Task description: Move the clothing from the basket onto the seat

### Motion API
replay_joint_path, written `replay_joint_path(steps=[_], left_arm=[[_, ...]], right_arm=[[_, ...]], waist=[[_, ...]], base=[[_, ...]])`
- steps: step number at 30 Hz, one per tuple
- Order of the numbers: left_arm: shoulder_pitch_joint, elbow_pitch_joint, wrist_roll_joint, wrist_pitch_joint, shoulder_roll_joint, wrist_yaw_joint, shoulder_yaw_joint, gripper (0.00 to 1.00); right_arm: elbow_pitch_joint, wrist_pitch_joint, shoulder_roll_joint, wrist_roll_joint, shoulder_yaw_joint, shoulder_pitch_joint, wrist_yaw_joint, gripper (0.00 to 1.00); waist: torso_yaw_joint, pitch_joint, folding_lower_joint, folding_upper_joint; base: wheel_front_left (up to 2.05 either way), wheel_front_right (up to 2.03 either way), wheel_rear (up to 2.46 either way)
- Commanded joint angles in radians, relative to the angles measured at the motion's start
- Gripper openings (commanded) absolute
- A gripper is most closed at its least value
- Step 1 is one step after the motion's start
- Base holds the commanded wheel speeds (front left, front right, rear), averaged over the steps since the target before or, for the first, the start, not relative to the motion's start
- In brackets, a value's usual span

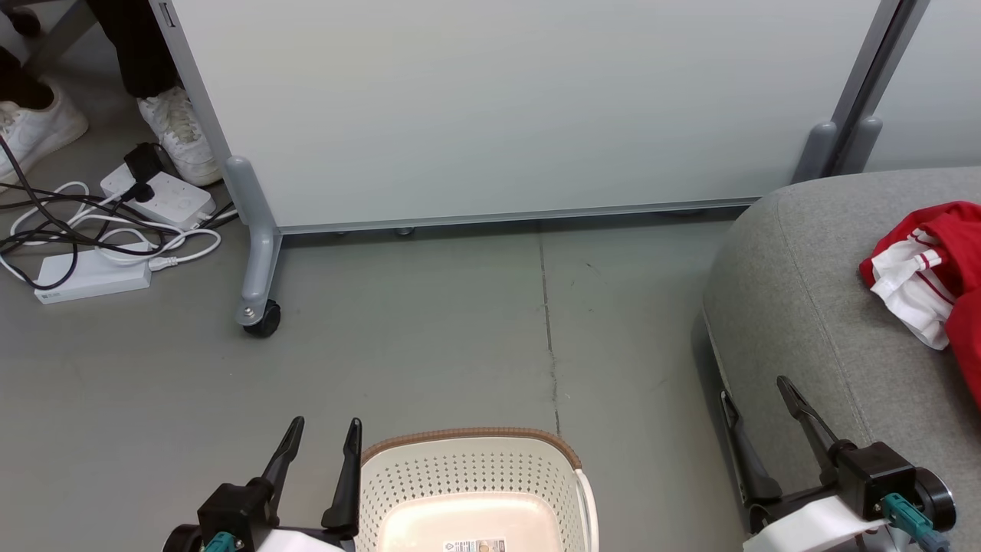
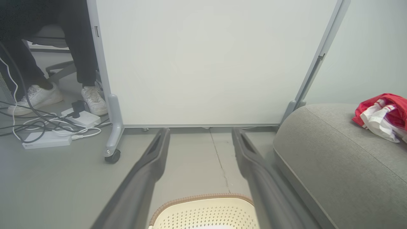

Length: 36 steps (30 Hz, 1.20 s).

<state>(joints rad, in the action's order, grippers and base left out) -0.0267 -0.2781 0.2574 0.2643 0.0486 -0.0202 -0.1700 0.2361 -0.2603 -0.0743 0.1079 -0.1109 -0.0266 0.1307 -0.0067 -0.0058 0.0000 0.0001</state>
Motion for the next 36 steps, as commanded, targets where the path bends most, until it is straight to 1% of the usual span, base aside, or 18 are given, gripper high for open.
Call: replay_joint_path(steps=[1, 13, 28, 29, 34, 36], left_arm=[[0.009, 0.003, 0.003, 0.000, 0.004, -0.008, 0.009, 1.00], [-0.002, -0.004, 0.018, 0.000, 0.004, -0.011, 0.011, 1.00], [0.005, 0.014, 0.040, 0.000, 0.004, -0.044, 0.020, 1.00], [0.007, 0.014, 0.041, 0.000, 0.004, -0.048, 0.020, 0.00], [-0.027, -0.024, 0.045, -0.001, -0.003, -0.044, 0.014, 0.00], [-0.025, -0.019, 0.084, -0.010, -0.003, -0.045, 0.020, 0.00]], right_arm=[[0.002, -0.005, -0.009, 0.002, -0.001, 0.001, 0.000, 1.00], [-0.001, -0.005, -0.008, -0.003, -0.003, 0.004, 0.000, 1.00], [-0.003, -0.005, -0.001, 0.013, 0.008, 0.001, 0.000, 1.00], [-0.004, -0.005, 0.001, 0.018, 0.012, -0.001, 0.000, 0.00], [0.035, 0.003, 0.011, 0.022, 0.003, 0.026, 0.000, 0.00], [0.031, 0.011, 0.011, 0.066, 0.006, 0.025, 0.000, 0.00]], waist=[[0.000, -0.001, 0.0000, -0.0001], [-0.001, -0.006, 0.0000, -0.0001], [0.002, 0.004, 0.0000, -0.0001], [0.003, 0.004, 0.0000, -0.0001], [0.003, 0.004, 0.0000, -0.0001], [0.003, 0.004, 0.0000, -0.0001]], base=[[0.00, 0.00, 0.00], [0.00, 0.00, 0.00], [0.00, 0.00, 0.00], [0.00, 0.00, 0.00], [0.00, 0.00, 0.00], [0.00, 0.00, 0.00]])
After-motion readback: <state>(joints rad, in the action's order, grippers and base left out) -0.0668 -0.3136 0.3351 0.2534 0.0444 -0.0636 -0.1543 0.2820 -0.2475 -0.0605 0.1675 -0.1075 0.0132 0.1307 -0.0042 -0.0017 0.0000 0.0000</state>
